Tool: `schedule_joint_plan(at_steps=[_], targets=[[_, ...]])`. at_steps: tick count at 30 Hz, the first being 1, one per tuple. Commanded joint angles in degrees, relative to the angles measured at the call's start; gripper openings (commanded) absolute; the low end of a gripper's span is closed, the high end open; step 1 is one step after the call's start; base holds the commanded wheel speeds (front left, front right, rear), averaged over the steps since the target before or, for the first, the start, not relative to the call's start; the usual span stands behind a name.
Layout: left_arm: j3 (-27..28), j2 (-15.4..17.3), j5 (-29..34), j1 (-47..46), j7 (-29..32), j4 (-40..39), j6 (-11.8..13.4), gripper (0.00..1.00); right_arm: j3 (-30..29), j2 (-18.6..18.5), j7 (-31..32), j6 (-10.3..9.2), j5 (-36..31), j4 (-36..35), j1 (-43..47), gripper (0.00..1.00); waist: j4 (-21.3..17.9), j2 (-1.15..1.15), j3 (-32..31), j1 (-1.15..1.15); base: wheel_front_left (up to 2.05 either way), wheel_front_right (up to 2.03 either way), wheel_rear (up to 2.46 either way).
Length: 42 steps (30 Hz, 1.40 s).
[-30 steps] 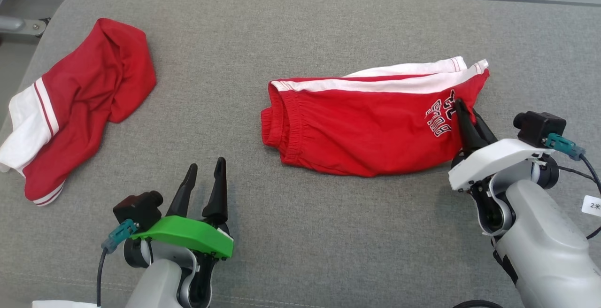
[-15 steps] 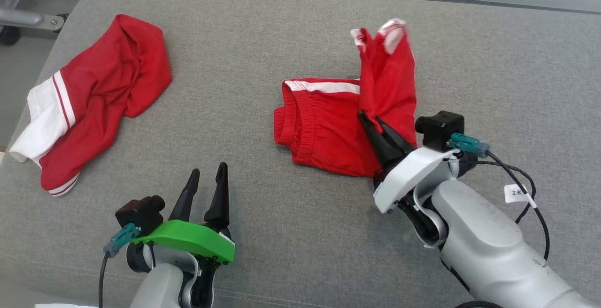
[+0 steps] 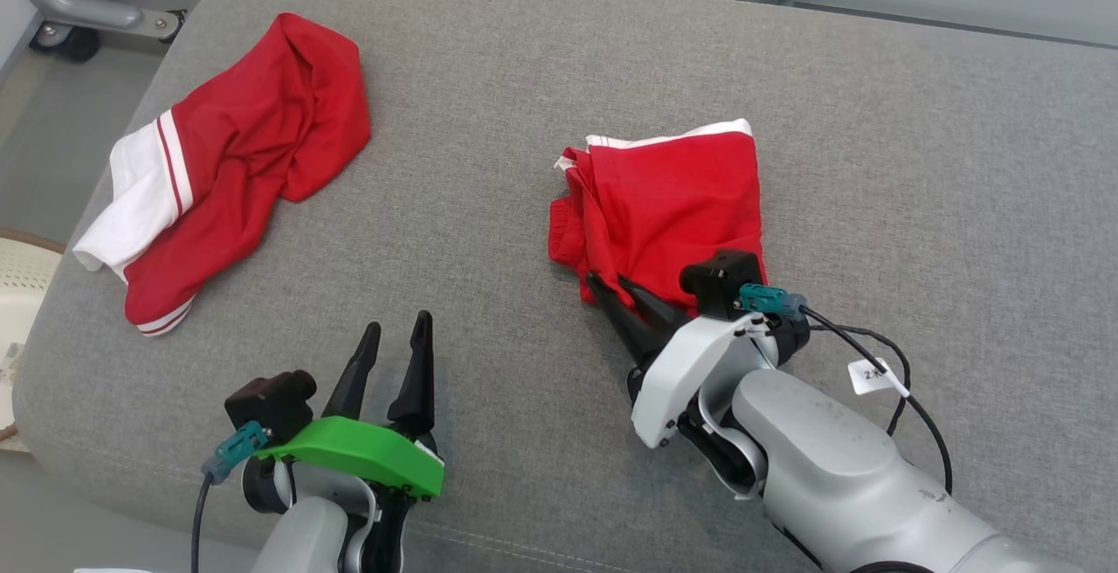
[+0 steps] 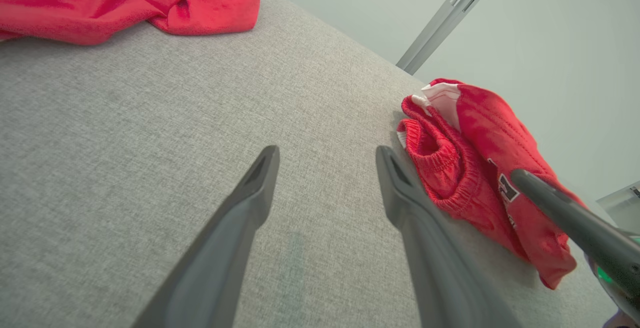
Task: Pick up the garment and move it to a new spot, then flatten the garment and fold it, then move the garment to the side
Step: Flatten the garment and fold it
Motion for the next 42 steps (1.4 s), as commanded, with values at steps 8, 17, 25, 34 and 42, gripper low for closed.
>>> schedule_joint_plan(at_steps=[8,17,25,34,42], targets=[[2.64,0.15,1.76,1.21,-0.01,-0.08,0.15,1.00,-3.74,0.85,-0.01,-0.01,0.79,-3.55,0.73,1.00,-1.49,0.00,-1.13,0.00,0.00,0.00,0.00],[9.42,0.19,9.33,3.15,-0.01,-2.29,0.15,1.00,-24.87,-1.68,-0.01,0.00,-12.71,-7.43,8.40,1.00,-6.41,0.00,-3.41,0.00,0.00,0.00,0.00],[14.14,0.19,16.07,4.95,-0.01,-3.56,0.26,1.00,-38.60,-0.56,-0.01,0.00,-21.24,-10.68,15.94,1.00,-10.07,0.00,-5.36,0.00,0.00,0.00,0.00],[16.82,0.20,22.29,8.42,-0.01,-4.91,0.59,1.00,-47.97,1.10,-0.01,-0.01,-25.90,-13.12,23.43,1.00,-13.77,0.00,-8.31,0.00,0.00,0.00,0.00],[19.01,0.18,23.46,12.03,-0.01,-6.02,0.72,1.00,-50.47,1.76,-0.01,-0.01,-27.09,-15.30,28.91,1.00,-16.16,0.00,-10.30,0.00,0.00,0.00,0.00]])
